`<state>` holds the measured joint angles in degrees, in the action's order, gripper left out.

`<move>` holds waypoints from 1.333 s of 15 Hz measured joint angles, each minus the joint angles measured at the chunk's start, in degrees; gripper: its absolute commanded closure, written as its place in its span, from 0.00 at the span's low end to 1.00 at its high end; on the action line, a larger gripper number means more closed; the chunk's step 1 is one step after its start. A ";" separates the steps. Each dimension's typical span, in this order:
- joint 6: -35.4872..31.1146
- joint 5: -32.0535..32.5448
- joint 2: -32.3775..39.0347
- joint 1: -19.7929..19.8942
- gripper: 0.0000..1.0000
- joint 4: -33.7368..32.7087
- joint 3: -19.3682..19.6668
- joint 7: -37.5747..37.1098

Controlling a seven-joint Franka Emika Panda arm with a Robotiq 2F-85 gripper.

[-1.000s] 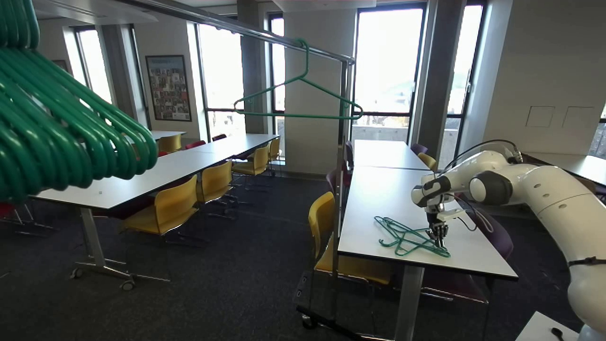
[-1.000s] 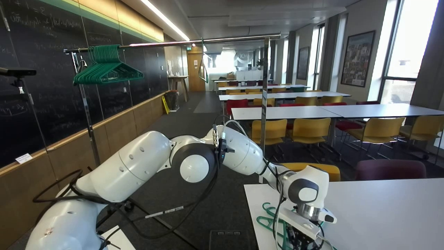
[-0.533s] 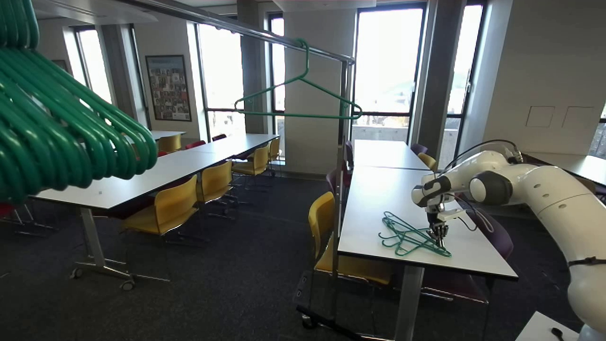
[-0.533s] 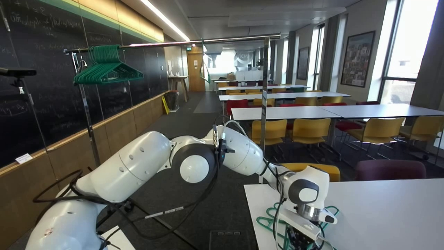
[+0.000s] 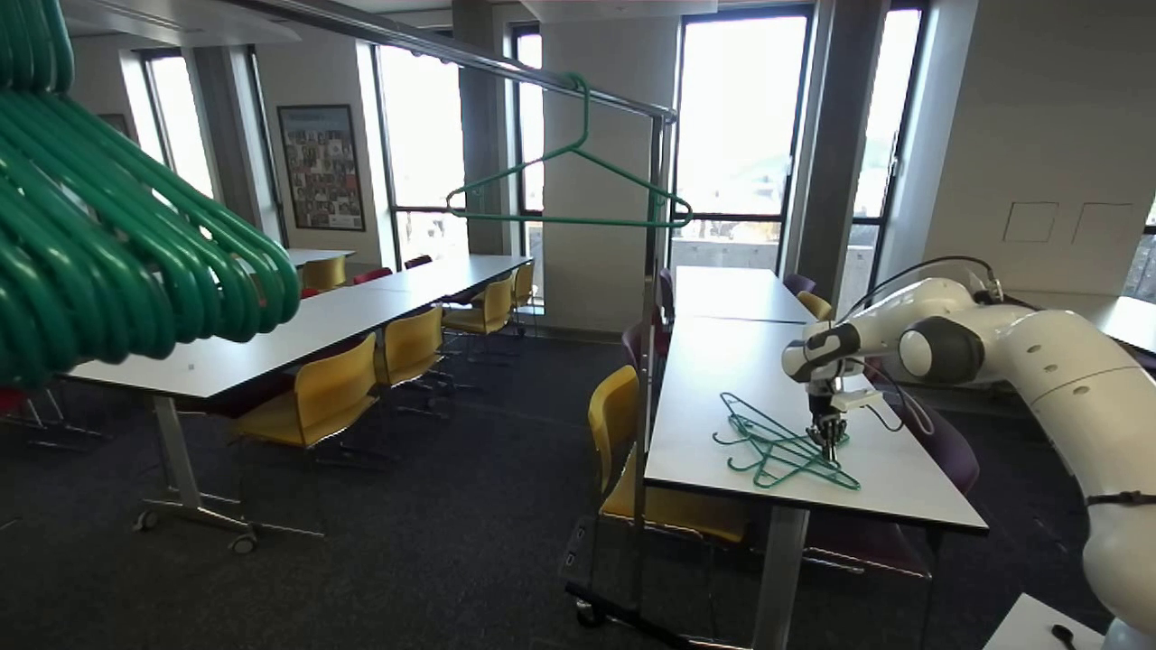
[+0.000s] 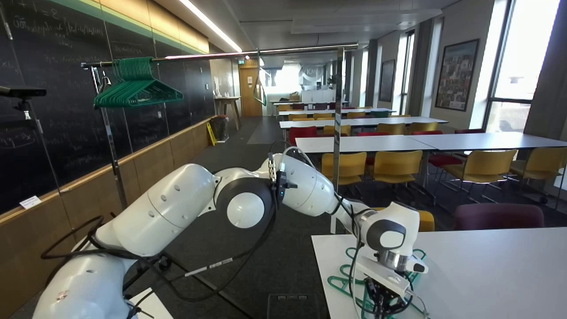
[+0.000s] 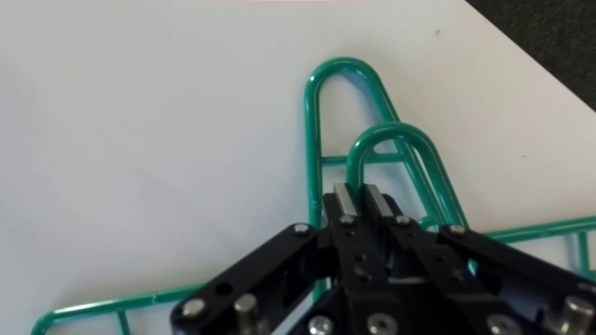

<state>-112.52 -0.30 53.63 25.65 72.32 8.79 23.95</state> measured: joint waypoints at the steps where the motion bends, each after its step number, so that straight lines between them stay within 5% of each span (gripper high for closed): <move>1: 0.00 -0.85 -1.15 0.01 0.97 0.48 -0.45 1.12; 5: 1.85 -6.55 -7.32 0.89 0.97 3.75 -3.27 6.93; 10: 12.45 -14.83 -14.58 3.12 0.97 6.45 -7.07 14.42; 17: 30.69 -24.92 -18.74 3.72 0.97 6.64 -7.70 24.70; 20: 32.44 -25.44 -19.81 2.70 0.97 6.66 -7.65 25.66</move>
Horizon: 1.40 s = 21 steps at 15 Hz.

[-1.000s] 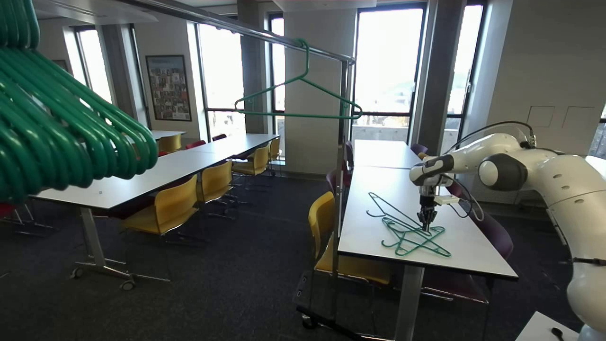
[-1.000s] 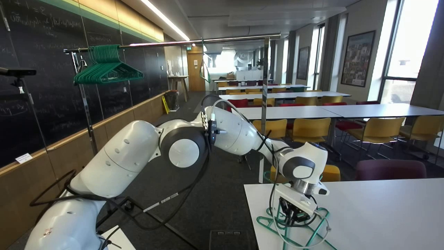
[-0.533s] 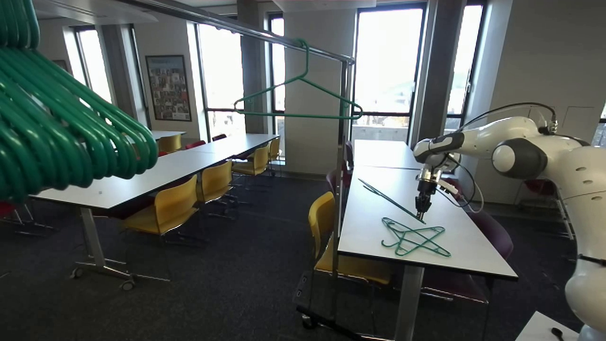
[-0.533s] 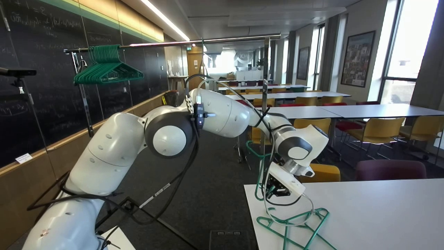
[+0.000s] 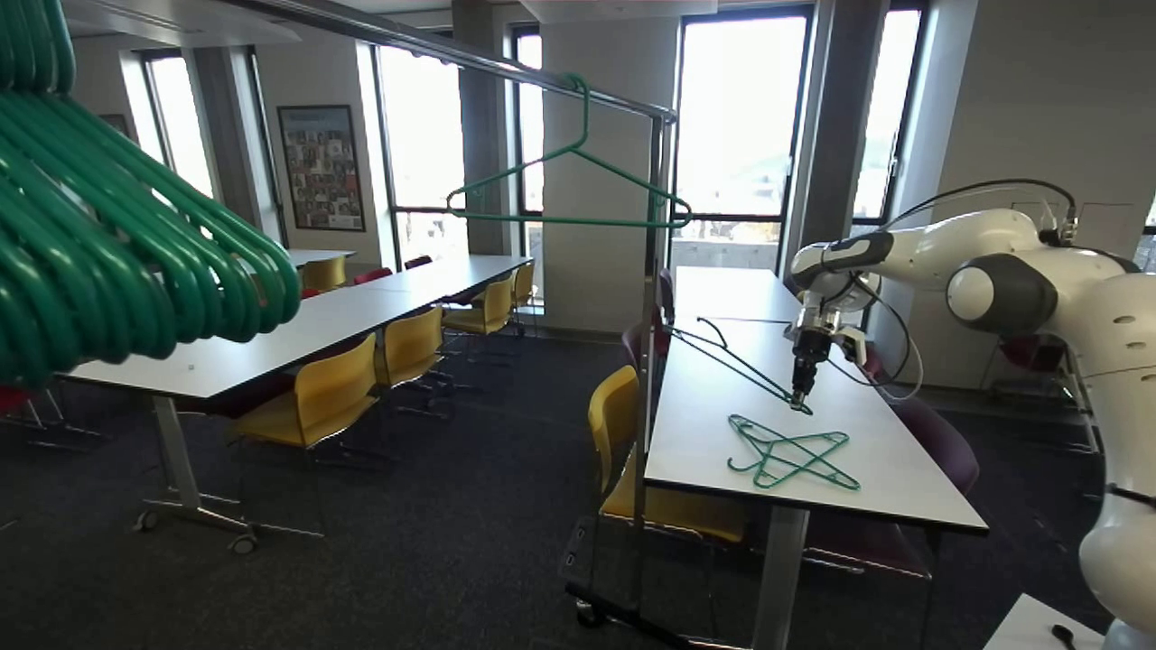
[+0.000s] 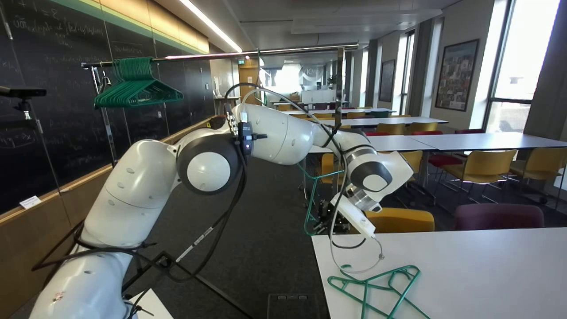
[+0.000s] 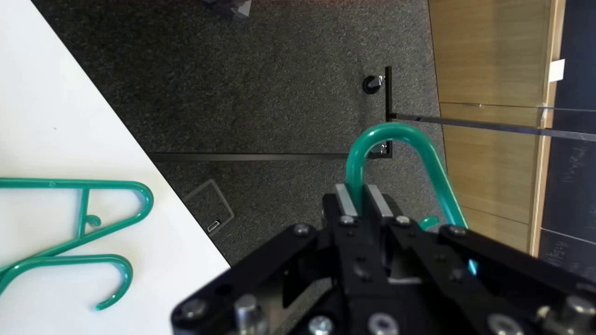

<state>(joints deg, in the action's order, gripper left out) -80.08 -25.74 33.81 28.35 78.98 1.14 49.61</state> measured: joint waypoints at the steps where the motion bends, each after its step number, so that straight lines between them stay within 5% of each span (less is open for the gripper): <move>1: -0.18 0.00 -0.48 -0.61 0.97 -0.04 0.01 0.00; 13: 1.53 -2.86 -5.59 -8.36 0.97 -9.89 -0.73 -5.42; 21: -26.61 -11.97 -10.94 -11.84 0.97 1.09 -0.74 -15.14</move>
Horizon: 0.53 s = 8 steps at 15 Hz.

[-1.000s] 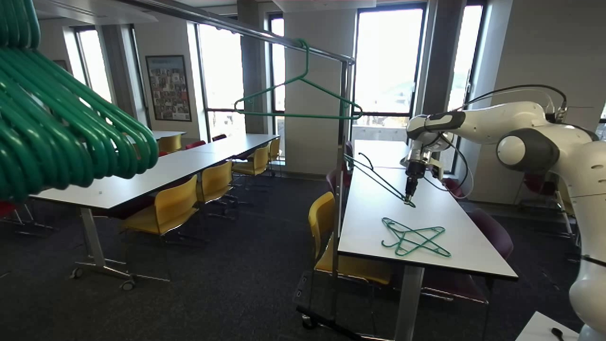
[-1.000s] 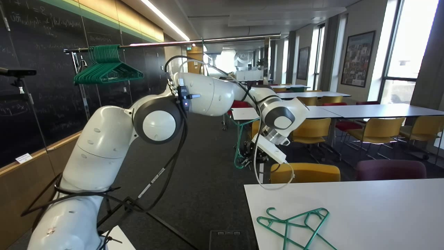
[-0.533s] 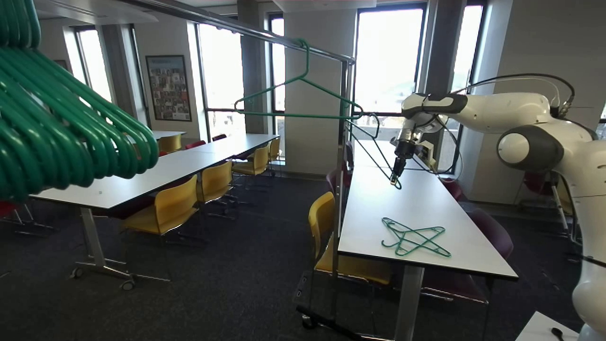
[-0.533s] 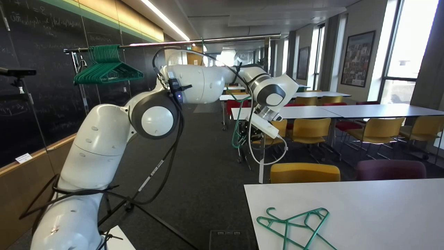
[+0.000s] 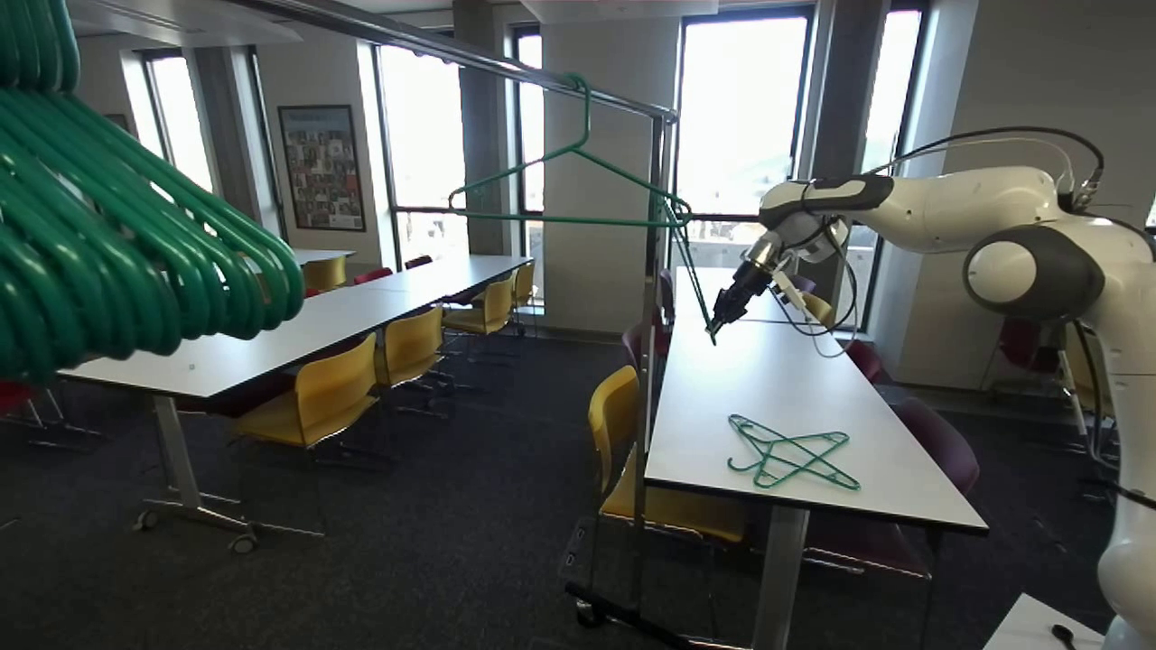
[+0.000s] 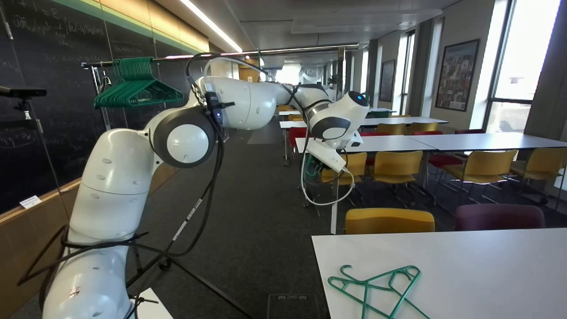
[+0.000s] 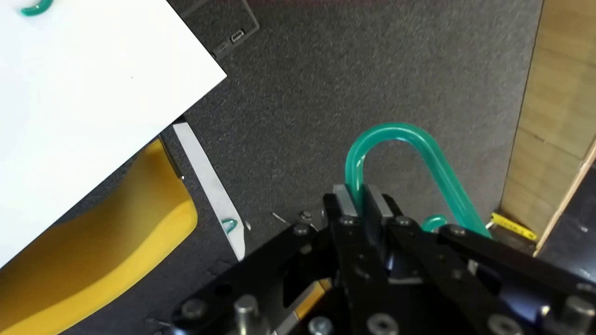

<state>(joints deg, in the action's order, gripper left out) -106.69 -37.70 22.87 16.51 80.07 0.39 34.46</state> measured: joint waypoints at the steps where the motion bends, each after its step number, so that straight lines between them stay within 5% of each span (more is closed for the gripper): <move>1: -3.61 -1.57 -0.64 -0.51 0.97 2.13 -0.01 -0.80; 8: -33.00 -11.97 -5.59 -4.79 0.97 17.06 -0.08 -2.09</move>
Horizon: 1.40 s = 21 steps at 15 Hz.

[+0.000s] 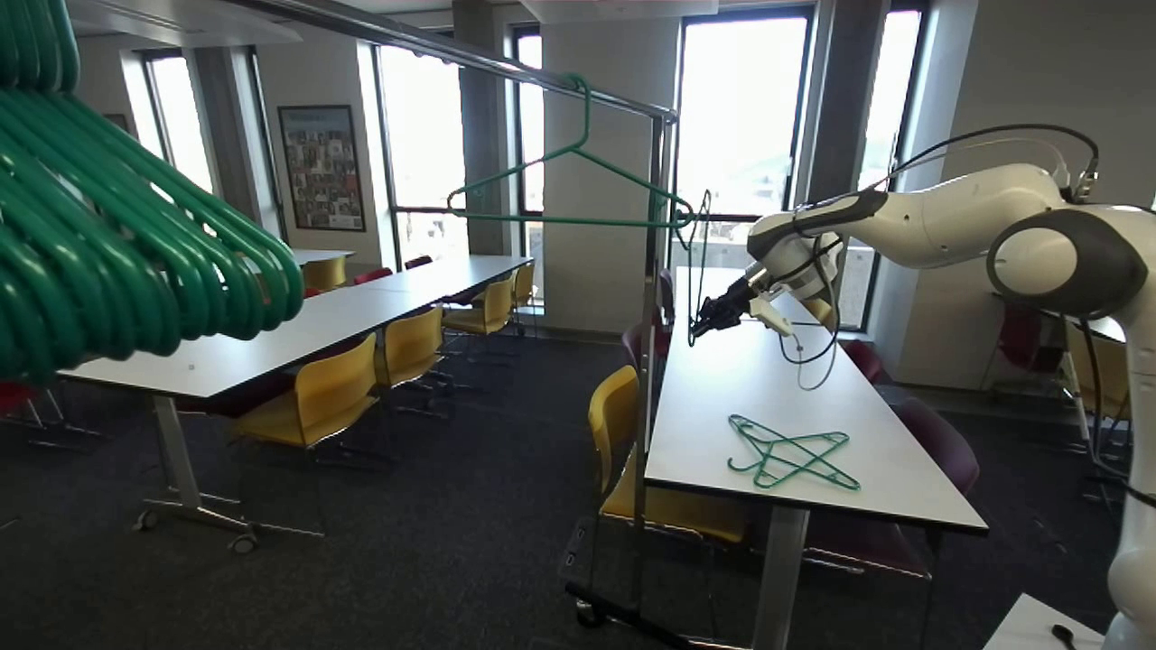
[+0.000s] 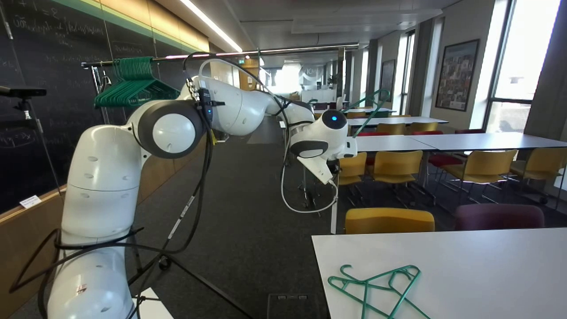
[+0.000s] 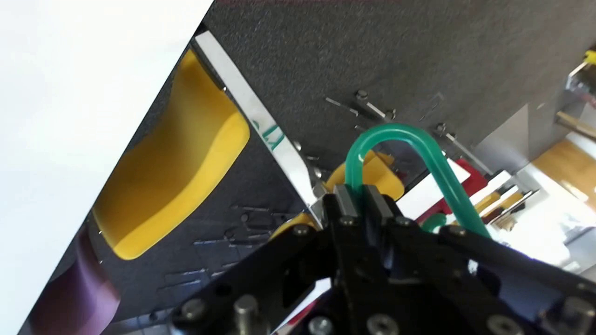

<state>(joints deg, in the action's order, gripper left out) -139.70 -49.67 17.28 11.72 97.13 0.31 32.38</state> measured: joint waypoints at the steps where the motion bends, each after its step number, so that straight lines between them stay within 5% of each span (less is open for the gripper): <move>1: -4.76 -1.07 -0.78 -0.75 0.97 1.84 -0.09 0.08; 9: -42.02 -4.07 -4.47 -5.52 0.97 11.54 -1.36 1.36; 13: -58.67 -1.07 -4.12 -8.88 0.97 15.58 1.22 -3.25; 18: -57.86 -21.49 -2.55 -23.96 0.97 14.01 21.34 12.04; 21: -57.38 -32.45 -1.91 -29.31 0.97 18.18 24.08 19.15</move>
<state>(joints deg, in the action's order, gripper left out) -197.08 -82.13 15.37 -17.59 115.32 24.39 51.53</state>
